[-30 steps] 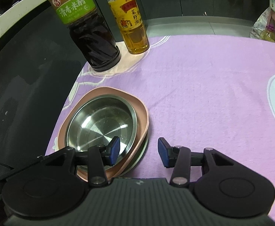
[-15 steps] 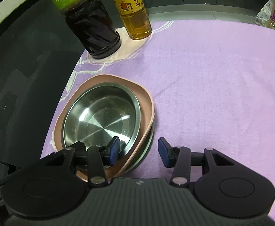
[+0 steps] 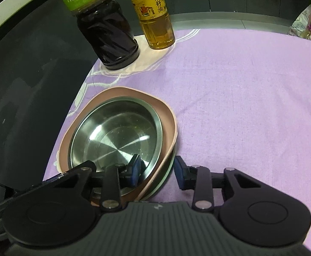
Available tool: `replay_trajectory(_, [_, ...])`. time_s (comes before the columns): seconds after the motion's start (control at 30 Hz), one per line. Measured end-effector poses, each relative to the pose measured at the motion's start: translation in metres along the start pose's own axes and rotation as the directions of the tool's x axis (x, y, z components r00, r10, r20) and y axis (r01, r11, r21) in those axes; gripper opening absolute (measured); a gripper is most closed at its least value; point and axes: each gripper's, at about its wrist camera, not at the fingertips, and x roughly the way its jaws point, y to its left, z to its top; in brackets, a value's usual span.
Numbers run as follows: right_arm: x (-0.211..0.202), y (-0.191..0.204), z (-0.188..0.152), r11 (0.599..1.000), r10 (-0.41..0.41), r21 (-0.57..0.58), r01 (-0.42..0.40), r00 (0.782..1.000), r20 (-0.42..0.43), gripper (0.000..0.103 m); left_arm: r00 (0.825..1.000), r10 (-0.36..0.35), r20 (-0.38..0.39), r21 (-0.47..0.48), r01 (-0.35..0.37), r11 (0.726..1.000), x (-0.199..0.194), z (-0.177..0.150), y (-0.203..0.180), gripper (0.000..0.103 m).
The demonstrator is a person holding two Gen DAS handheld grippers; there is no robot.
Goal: Organize plates and bowls
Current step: 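Grasp the rim of the green plate stack with both tools, then lift and carry the plate stack with both tools over the black bowl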
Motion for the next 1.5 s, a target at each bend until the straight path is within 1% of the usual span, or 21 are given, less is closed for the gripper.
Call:
replay_trajectory(0.1, [-0.003,0.001,0.000,1.000,-0.002,-0.003,0.002,1.000,0.006,0.036,1.000,0.001,0.005,-0.003,-0.001,1.000,-0.003,0.001,-0.001,0.035])
replay_trajectory(0.2, [-0.007,0.003,-0.001,1.000,0.004,-0.004,-0.004,1.000,0.019,0.036,1.000,0.001,0.026,0.005,-0.001,1.000,-0.009,0.001,-0.003,0.035])
replay_trajectory(0.5, [-0.032,0.007,-0.009,1.000,0.026,-0.005,-0.026,0.998,0.056,0.036,0.998,0.001,0.062,0.016,-0.002,1.000,-0.028,0.002,-0.010,0.035])
replay_trajectory(0.93, [-0.071,0.004,-0.018,0.999,0.046,-0.001,-0.046,0.992,0.121,0.036,0.992,-0.016,0.121,0.052,0.009,0.999,-0.068,-0.006,-0.028,0.035])
replay_trajectory(1.17, [-0.097,0.000,-0.028,0.998,0.054,0.005,-0.056,0.988,0.147,0.036,0.991,-0.026,0.132,0.074,0.016,0.997,-0.085,-0.015,-0.037,0.035])
replay_trajectory(1.5, [-0.116,-0.011,-0.047,0.998,0.053,0.035,-0.059,0.985,0.164,0.036,0.991,-0.039,0.128,0.112,0.025,0.993,-0.103,-0.036,-0.053,0.035])
